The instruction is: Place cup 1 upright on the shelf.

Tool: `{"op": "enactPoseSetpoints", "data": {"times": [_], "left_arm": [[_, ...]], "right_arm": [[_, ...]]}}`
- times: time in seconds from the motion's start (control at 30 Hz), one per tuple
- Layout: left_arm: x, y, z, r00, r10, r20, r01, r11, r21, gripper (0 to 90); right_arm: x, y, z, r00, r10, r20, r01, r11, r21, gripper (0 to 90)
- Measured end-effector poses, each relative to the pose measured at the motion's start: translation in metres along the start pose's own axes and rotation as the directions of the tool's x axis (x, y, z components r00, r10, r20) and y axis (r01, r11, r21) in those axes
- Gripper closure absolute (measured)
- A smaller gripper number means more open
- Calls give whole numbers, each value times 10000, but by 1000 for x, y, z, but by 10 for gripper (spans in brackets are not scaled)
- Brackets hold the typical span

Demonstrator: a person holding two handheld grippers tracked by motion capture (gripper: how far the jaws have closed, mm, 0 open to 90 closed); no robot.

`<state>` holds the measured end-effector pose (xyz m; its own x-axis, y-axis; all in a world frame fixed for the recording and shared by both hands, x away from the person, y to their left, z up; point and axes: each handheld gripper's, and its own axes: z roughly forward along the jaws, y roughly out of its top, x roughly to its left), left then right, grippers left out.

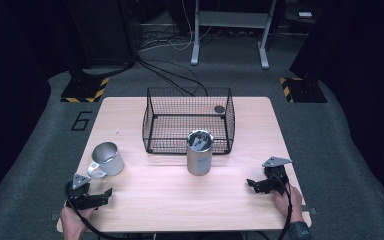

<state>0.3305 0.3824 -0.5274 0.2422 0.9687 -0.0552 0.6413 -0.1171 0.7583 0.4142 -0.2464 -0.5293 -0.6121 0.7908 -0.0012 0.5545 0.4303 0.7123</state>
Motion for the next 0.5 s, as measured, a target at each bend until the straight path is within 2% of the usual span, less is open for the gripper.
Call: {"op": "enactPoseSetpoints", "data": {"times": [0.1, 0.17, 0.2, 0.3, 0.4, 0.5], "left_arm": [[2, 4, -6, 9998, -28, 184, 30, 10000, -63, 2], [2, 10, -10, 9997, -50, 228, 59, 9993, -365, 2], [3, 15, -13, 9995, 34, 302, -21, 9991, -432, 2], [3, 18, -15, 9995, 37, 328, -21, 9987, -509, 1], [1, 32, -19, 9989, 239, 412, -213, 9978, -623, 0], [1, 38, -21, 9985, 343, 430, -315, 9973, -656, 0]], "right_arm": [[0, 0, 0, 10000, -12, 5, 12, 10000, -4, 0], [0, 0, 0, 10000, -14, -3, 14, 10000, 5, 0], [0, 0, 0, 10000, -14, -2, 14, 10000, 4, 0], [0, 0, 0, 10000, -13, -2, 13, 10000, 2, 0], [0, 0, 0, 10000, -12, -3, 12, 10000, 6, 0], [0, 0, 0, 10000, -18, 1, 18, 10000, -1, 0]]}}
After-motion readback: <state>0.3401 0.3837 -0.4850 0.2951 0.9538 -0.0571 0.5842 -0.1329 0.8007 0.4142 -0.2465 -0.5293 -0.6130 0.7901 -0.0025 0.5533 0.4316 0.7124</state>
